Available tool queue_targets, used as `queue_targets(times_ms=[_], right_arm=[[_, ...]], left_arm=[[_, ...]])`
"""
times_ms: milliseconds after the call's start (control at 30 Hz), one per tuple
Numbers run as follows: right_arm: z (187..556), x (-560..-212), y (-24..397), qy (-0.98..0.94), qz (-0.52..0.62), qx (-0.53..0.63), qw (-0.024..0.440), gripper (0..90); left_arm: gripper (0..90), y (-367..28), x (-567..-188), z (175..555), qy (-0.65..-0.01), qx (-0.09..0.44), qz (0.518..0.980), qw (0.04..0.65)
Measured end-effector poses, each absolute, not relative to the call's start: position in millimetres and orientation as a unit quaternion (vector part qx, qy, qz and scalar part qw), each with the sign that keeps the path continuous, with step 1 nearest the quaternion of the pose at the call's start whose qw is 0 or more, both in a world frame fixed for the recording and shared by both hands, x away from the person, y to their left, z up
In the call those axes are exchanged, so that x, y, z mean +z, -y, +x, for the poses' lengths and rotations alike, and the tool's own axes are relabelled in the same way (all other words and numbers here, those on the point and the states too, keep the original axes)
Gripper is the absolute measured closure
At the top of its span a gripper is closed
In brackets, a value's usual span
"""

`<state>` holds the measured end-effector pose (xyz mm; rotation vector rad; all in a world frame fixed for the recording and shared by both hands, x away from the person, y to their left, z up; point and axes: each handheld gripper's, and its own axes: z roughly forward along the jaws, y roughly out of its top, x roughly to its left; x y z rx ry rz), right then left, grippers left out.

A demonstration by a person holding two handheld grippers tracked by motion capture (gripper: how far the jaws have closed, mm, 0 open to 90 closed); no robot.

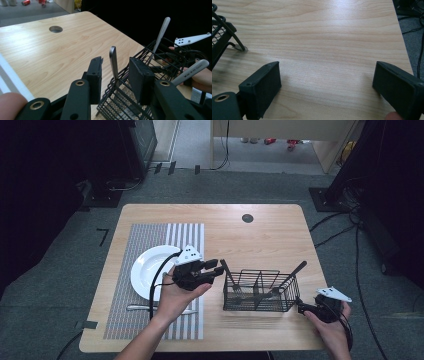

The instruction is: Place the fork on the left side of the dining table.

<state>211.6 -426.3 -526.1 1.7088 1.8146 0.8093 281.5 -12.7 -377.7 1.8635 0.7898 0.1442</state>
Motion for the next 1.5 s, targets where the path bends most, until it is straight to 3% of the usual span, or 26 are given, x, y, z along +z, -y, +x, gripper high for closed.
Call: queue_targets(times_ms=[133, 333, 500, 667, 767, 1167, 1500], right_arm=[[211.6, -526.1, 426.3, -0.669, 0.63, 0.298, 0.257, 7.7], [211.7, -526.1, 426.5, -0.67, 0.629, 0.298, 0.258, 7.7], [211.7, -526.2, 426.4, -0.67, 0.629, 0.299, 0.258, 7.7], [211.7, -526.2, 426.4, -0.67, 0.629, 0.299, 0.258, 7.7], [211.7, -526.1, 426.5, -0.67, 0.629, 0.298, 0.258, 7.7], [211.6, -526.1, 426.4, -0.669, 0.63, 0.299, 0.258, 7.8], [211.7, -526.1, 426.6, -0.669, 0.63, 0.299, 0.259, 7.9]], left_arm=[[67.4, 16.1, -378.6, 284.0, -0.33, 0.055, 0.78, 0.529], [78.9, 18.8, -379.4, 291.7, -0.32, 0.023, 0.78, 0.537], [76.1, 20.6, -379.7, 296.0, -0.324, 0.02, 0.778, 0.537], [78.9, 21.5, -381.2, 298.5, -0.328, 0.021, 0.777, 0.537], [75.1, 21.1, -383.6, 302.8, -0.334, 0.013, 0.772, 0.54], [87.7, 22.9, -386.4, 306.2, -0.324, -0.005, 0.773, 0.546], [88.6, 20.2, -371.9, 300.3, -0.304, 0.018, 0.767, 0.566]])
